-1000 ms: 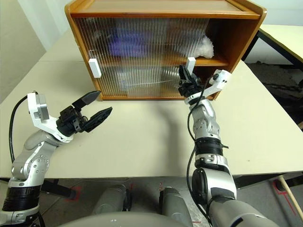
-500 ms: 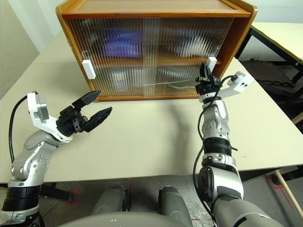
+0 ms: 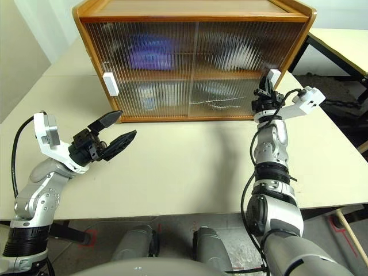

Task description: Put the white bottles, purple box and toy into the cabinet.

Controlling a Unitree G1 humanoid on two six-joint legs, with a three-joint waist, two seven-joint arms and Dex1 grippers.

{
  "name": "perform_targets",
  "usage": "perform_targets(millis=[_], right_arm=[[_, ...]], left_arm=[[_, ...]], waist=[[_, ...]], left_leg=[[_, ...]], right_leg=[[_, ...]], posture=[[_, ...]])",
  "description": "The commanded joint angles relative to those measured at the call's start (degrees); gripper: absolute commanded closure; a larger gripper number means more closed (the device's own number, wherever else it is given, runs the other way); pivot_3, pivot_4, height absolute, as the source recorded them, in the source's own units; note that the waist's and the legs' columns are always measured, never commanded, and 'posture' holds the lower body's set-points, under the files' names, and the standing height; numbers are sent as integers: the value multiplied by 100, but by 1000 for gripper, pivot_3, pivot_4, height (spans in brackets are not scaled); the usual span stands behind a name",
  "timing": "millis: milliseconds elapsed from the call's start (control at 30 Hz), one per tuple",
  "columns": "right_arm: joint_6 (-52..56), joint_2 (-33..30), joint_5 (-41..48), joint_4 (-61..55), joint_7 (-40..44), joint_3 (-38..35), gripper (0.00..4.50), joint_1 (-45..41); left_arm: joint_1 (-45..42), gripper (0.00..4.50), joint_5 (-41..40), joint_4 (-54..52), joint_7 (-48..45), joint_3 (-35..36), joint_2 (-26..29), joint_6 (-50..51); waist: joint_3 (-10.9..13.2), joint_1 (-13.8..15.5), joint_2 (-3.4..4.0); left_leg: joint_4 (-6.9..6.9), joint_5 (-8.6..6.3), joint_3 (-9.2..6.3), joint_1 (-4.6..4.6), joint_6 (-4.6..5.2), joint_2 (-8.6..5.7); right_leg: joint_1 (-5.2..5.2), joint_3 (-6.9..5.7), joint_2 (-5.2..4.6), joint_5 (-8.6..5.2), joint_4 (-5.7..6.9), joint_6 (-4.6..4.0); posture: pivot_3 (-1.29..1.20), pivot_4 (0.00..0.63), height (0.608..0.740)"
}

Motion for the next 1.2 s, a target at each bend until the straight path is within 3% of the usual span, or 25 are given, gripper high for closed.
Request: perform_targets(millis=[33, 233, 367, 500, 667, 800, 933, 1200], right_arm=[[-97, -137, 25, 95, -19, -139, 4479, 0], [357, 69, 146, -681, 515, 204, 4479, 460], [864, 238, 262, -1704, 1130, 669, 4479, 1288], [1382, -4, 215, -2369, 1617, 1071, 4479, 2065], [1764, -549, 328, -2261, 2099, 897, 3167, 2666], [2078, -812, 880, -1160, 1485, -104, 1636, 2486], [1660, -1266, 634, -633, 1922, -303, 150, 2261], [-121, -1998, -249, 1084, 3132, -75, 32, 1821]], left_arm=[[43, 0, 32, 31, 23, -50, -11, 33], [123, 0, 58, 70, 81, 104, 49, -12], [90, 0, 86, 299, 268, 493, 82, -177], [94, 0, 345, 626, 583, 773, -62, -646], [130, 0, 840, 1141, 1717, 1145, -249, -739], [97, 0, 1385, 1496, 2894, 1329, -259, -301], [13, 0, 1228, 1391, 2995, 1410, -219, -88], [-71, 0, 1382, 1686, 2899, 1386, 118, -45]], waist=[[0, 0, 0], [0, -12, 0], [0, -35, 2], [6, -11, 11], [5, 15, 5], [4, 26, -9], [8, -2, -7], [-5, -11, -28]], left_leg=[[0, 0, 0, 0, 0, 0], [-1, -1, -2, -1, -1, 3], [-6, -2, -6, 0, -4, 10], [-8, -3, -8, 1, -4, 10], [-3, -4, -2, 0, -5, 3], [-3, -5, -3, 7, -8, 3], [-3, -8, 1, 3, -14, 3], [-4, -3, 1, 7, -4, 5]], right_leg=[[0, 1, 0, 0, -1, 1], [-2, 0, 2, 1, 2, 1], [-5, 0, 5, 0, 4, 0], [-4, -7, 1, -3, 5, -2], [1, -8, -13, -8, -9, 6], [8, -9, -11, -6, -9, 8], [1, -4, -6, -5, -9, 8], [4, 3, 8, -10, -10, 9]], posture=[[204, 0, 740], [211, 5, 740], [219, 11, 740], [214, 12, 740], [200, 11, 740], [200, 10, 740], [200, 4, 740], [193, 3, 740]])
